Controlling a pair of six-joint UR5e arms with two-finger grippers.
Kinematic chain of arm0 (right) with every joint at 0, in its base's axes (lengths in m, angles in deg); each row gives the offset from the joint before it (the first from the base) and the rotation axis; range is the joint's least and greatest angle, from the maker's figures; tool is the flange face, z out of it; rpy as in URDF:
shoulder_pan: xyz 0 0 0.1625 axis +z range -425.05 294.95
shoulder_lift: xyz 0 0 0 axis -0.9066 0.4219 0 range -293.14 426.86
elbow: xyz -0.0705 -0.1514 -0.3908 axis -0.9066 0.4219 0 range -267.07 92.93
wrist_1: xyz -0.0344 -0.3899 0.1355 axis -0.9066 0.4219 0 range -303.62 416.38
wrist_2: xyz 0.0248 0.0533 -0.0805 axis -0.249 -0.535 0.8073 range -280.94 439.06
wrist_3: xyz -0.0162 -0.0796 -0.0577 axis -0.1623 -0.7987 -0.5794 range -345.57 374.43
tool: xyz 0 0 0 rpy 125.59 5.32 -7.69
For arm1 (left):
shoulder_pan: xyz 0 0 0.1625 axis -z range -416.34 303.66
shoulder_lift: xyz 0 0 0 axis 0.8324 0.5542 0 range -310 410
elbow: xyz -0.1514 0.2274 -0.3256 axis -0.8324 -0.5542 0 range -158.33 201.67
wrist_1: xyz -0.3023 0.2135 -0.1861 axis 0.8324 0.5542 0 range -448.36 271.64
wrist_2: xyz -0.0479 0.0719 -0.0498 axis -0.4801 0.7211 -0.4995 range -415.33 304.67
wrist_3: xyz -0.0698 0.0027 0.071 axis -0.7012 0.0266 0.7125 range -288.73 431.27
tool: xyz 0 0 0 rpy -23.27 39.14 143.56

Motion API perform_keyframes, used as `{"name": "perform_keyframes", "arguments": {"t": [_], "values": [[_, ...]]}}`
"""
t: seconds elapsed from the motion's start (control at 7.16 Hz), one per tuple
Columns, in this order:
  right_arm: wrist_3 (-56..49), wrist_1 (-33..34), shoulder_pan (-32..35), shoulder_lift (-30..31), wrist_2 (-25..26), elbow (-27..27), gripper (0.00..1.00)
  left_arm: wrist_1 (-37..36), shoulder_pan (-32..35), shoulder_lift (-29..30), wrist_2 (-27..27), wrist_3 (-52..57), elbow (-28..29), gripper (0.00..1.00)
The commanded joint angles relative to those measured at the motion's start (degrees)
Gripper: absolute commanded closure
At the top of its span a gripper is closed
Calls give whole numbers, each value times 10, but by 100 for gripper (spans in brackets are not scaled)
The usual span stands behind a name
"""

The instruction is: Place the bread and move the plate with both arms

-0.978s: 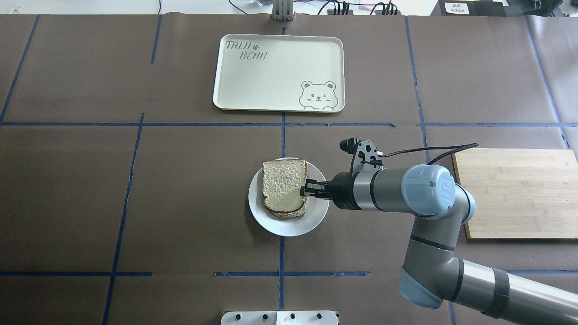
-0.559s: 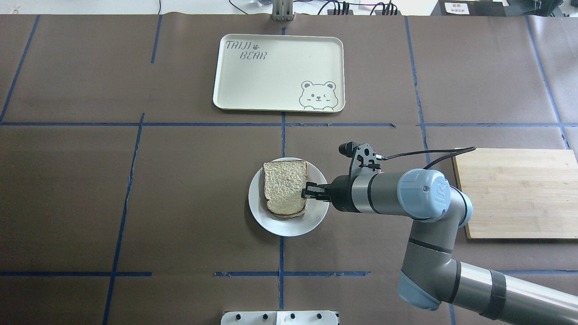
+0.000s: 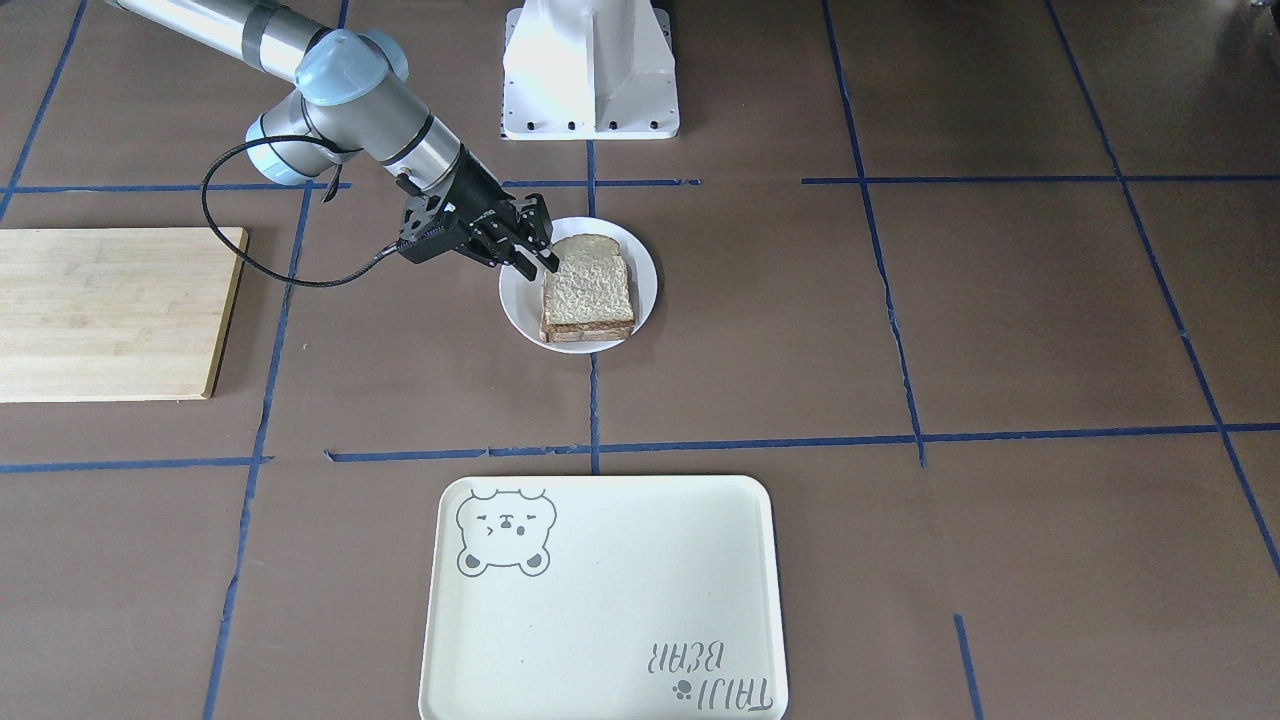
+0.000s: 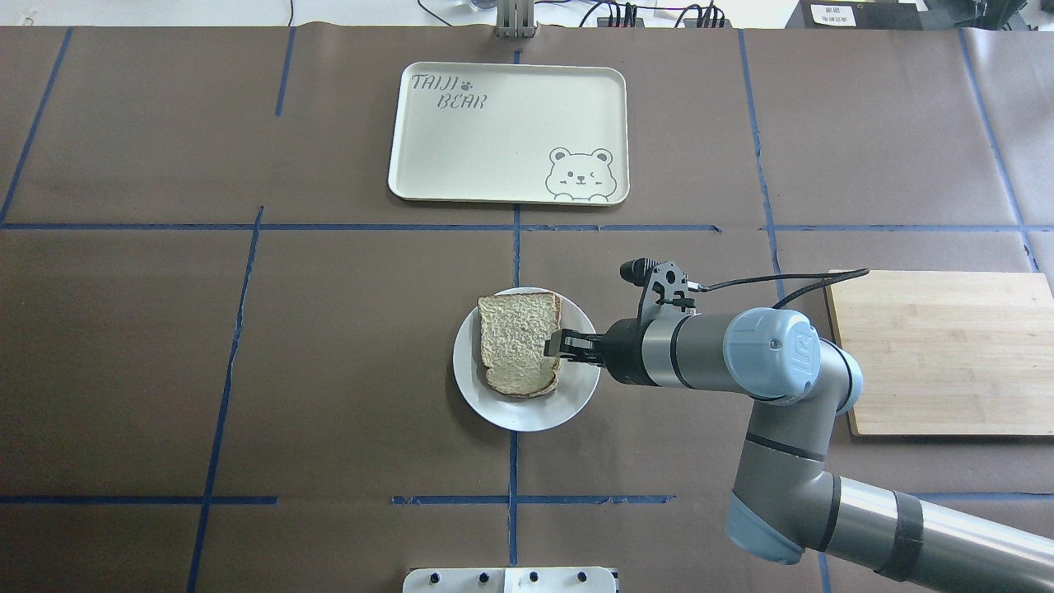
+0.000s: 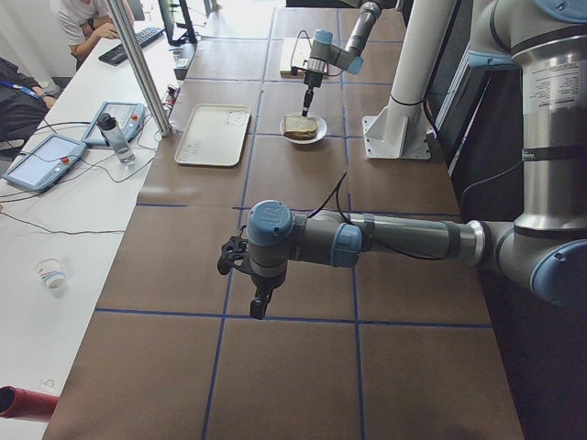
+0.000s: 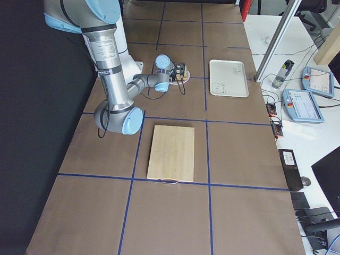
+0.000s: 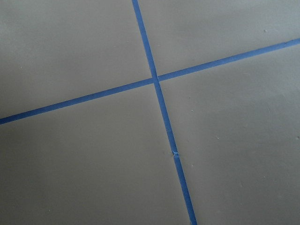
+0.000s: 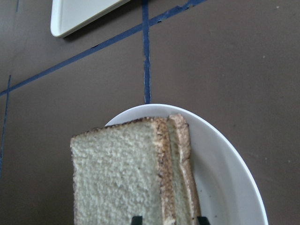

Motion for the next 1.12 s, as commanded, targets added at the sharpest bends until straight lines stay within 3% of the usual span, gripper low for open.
{"name": "perform_keyframes", "arguments": {"t": [0.0, 0.28, 0.56, 0.7, 0.98], "values": [[-7, 97, 64, -16, -93, -5, 0, 1, 0, 1, 1, 0, -3, 0], [-96, 196, 160, -12, -208, -8, 0, 29, 0, 5, -1, 0, -5, 0], [-295, 349, 261, -8, -282, -8, 0, 40, -2, 11, -5, -25, -6, 0], [-433, 422, 306, -8, -289, -12, 0, 48, -5, 12, -27, -69, -14, 0], [-662, 490, 389, 62, -291, -28, 0, 174, -58, 12, -49, -213, -17, 0]]}}
